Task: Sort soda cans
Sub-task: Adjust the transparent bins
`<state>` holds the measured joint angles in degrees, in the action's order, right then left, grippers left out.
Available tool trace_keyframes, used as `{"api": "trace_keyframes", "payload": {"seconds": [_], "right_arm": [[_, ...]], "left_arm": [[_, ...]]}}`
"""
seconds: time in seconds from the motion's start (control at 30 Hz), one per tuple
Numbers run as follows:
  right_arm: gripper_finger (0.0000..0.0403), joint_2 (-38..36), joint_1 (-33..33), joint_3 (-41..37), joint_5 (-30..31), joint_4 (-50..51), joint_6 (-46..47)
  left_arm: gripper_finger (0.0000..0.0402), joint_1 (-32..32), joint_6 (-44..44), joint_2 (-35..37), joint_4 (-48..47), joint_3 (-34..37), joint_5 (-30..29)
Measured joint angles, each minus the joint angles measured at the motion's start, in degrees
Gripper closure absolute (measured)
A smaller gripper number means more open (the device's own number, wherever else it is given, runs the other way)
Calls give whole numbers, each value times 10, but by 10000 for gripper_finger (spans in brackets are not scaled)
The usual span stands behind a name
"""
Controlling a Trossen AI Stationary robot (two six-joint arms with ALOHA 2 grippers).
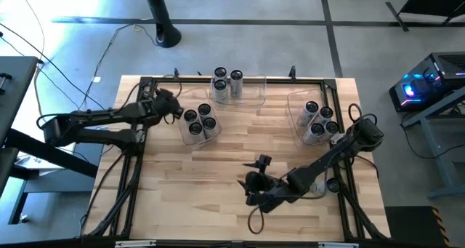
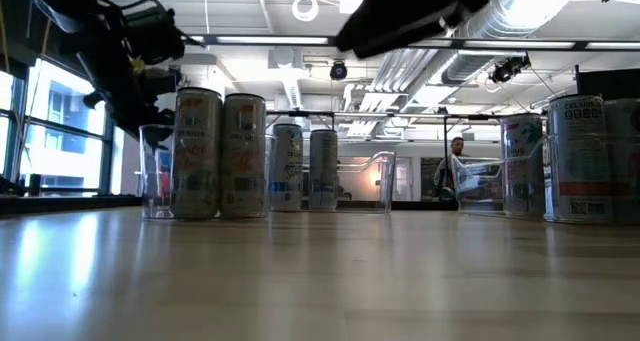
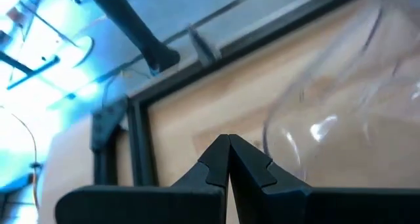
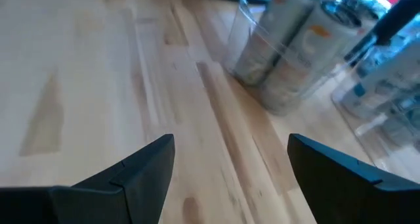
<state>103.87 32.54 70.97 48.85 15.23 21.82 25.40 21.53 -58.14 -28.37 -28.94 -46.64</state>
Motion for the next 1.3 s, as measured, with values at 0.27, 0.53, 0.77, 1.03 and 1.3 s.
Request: {"api": "trace_keyframes", "payload": {"seconds": [0.27, 0.53, 0.77, 1.03, 1.3], "right_arm": [[111, 1, -97, -90, -144, -192, -120], [166, 1, -220, -147, -208, -331, -137], [307, 29, -308, -141, -245, -333, -64], [399, 88, -358, -141, -259, -408, -28], [402, 126, -376, -140, -308, -480, -30]], "left_arm": [[401, -61, -43, 84, -47, -74, 39], [401, -357, 183, 117, -140, -75, 12], [401, -600, 440, 19, -154, -75, -12], [401, -688, 703, -128, -231, -75, 23], [401, -616, 747, -210, -262, -54, 3]]}}
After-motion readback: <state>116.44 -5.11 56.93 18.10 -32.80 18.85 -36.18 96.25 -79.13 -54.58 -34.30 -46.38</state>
